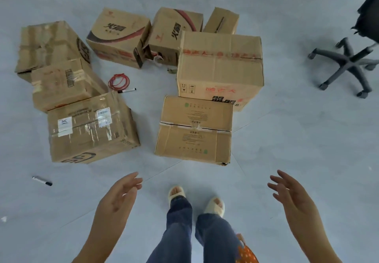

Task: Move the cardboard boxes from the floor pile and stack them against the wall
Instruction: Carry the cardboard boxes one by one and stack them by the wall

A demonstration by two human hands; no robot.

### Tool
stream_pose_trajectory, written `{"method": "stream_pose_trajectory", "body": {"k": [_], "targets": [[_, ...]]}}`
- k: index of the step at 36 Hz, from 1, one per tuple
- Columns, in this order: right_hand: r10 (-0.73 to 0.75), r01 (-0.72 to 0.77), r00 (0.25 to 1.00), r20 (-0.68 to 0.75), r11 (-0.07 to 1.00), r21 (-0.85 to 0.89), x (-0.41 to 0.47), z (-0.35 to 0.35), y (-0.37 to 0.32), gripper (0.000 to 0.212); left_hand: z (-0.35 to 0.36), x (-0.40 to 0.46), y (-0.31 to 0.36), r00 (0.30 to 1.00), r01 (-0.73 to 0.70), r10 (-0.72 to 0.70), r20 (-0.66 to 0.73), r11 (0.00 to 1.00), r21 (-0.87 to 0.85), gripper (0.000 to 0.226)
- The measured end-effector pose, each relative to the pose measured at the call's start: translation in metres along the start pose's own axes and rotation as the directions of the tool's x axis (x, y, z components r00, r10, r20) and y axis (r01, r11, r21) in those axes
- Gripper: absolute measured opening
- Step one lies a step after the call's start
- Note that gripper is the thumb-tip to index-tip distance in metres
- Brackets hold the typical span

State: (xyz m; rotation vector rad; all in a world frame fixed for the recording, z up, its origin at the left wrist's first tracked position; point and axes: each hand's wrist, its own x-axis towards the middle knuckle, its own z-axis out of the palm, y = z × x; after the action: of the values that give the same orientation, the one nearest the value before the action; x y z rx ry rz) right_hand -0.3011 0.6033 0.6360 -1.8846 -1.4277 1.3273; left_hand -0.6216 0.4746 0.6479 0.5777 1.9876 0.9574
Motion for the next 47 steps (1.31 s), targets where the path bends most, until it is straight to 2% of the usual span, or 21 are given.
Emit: {"method": "stream_pose_trajectory", "body": {"k": [1,2,4,9,15,20,23,26,29,32,35,38,40,44,47], "targets": [[0.027,-0.027,1.000,0.009,1.000,-0.007,0.013,0.006,0.004,0.024,0.001,0.017,-0.004,1.000,0.012,-0.012,0.018,1.000,0.017,0.029],[0.052,-0.052,0.998,0.022,0.999,-0.014,0.028,0.012,0.011,0.015,0.003,0.034,-0.010,0.999,0.022,-0.023,0.034,0.999,0.037,0.028],[0.099,-0.097,0.994,0.042,0.994,-0.050,0.061,0.027,0.032,0.029,0.012,0.071,-0.025,0.997,0.049,-0.053,0.060,0.997,0.064,0.029],[0.214,-0.205,0.975,0.054,0.969,-0.138,0.154,0.080,0.109,0.025,0.059,0.179,-0.096,0.988,0.123,-0.133,0.080,0.985,0.118,0.025],[0.327,-0.307,0.944,0.040,0.918,-0.251,0.271,0.154,0.232,0.030,0.129,0.316,-0.222,0.971,0.223,-0.233,0.047,0.961,0.164,0.021],[0.395,-0.374,0.919,0.001,0.870,-0.320,0.344,0.205,0.307,0.043,0.168,0.404,-0.314,0.945,0.325,-0.308,-0.107,0.918,0.228,0.052],[0.443,-0.425,0.896,-0.001,0.859,-0.285,0.372,0.228,0.343,0.050,0.182,0.444,-0.349,0.916,0.393,-0.368,-0.157,0.901,0.185,0.051],[0.504,-0.496,0.863,0.012,0.852,-0.167,0.388,0.248,0.372,0.050,0.189,0.466,-0.374,0.912,0.411,-0.404,-0.074,0.901,0.141,0.037],[0.526,-0.524,0.850,0.022,0.850,-0.049,0.392,0.263,0.390,0.050,0.188,0.473,-0.391,0.893,0.449,-0.448,-0.031,0.891,0.062,0.044],[0.567,-0.565,0.823,0.025,0.816,0.120,0.390,0.267,0.396,0.052,0.185,0.473,-0.397,0.858,0.512,-0.513,-0.019,0.857,-0.054,0.050],[0.582,-0.575,0.812,0.044,0.784,0.236,0.383,0.264,0.383,0.045,0.182,0.466,-0.390,0.850,0.525,-0.526,0.035,0.840,-0.139,0.039],[0.545,-0.543,0.835,0.071,0.796,0.269,0.373,0.255,0.359,0.033,0.178,0.453,-0.373,0.844,0.536,-0.528,0.096,0.825,-0.180,0.032],[0.530,-0.527,0.846,0.066,0.808,0.265,0.367,0.245,0.340,0.032,0.175,0.443,-0.357,0.838,0.545,-0.529,0.132,0.815,-0.196,0.034],[0.524,-0.517,0.850,0.048,0.815,0.263,0.355,0.216,0.297,0.040,0.166,0.424,-0.317,0.829,0.559,-0.549,0.112,0.802,-0.210,0.031],[0.505,-0.502,0.861,0.064,0.822,0.268,0.347,0.196,0.260,0.033,0.154,0.413,-0.281,0.791,0.611,-0.605,0.096,0.768,-0.193,0.032]]}}
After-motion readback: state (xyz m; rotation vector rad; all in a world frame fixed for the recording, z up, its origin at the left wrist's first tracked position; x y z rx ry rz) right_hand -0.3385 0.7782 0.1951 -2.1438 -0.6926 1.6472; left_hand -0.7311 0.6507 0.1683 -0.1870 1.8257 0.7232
